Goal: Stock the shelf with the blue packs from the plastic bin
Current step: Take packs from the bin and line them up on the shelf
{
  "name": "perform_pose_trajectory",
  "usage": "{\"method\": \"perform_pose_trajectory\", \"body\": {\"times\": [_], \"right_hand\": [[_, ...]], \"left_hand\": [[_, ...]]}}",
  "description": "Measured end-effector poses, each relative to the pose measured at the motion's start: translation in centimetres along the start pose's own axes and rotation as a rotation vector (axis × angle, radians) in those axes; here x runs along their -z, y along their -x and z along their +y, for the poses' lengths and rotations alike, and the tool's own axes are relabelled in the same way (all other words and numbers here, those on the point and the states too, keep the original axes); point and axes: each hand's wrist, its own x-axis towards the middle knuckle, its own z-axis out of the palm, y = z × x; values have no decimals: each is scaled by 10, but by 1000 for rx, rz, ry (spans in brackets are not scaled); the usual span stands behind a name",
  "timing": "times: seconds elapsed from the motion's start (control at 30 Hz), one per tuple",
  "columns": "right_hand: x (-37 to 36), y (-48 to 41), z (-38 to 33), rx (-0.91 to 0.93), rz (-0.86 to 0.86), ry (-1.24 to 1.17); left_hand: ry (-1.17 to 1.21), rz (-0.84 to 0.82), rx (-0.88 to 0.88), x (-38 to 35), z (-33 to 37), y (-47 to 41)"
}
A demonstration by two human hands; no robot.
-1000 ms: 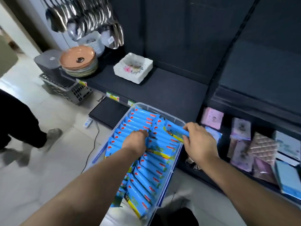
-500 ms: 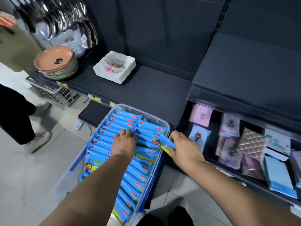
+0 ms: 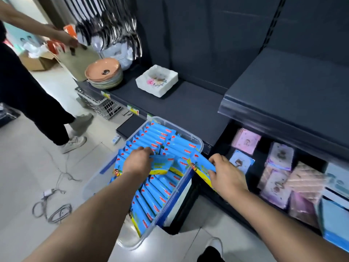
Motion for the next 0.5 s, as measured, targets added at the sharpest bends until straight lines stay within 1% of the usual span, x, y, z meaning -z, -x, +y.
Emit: {"method": "perform_pose_trajectory", "body": {"times": [0.1, 0.17, 0.4, 0.5], "right_hand": [[4, 23, 2, -42, 54, -17], [6, 42, 4, -76, 94, -22], [14, 135, 4, -248, 235, -27], [24, 179, 12, -319, 306, 12]], "left_hand": [[102, 76, 5, 11, 3, 15], [169, 102, -22, 17, 6, 27], [326, 87, -247, 29, 29, 93], [323, 82, -314, 33, 50, 121]]}}
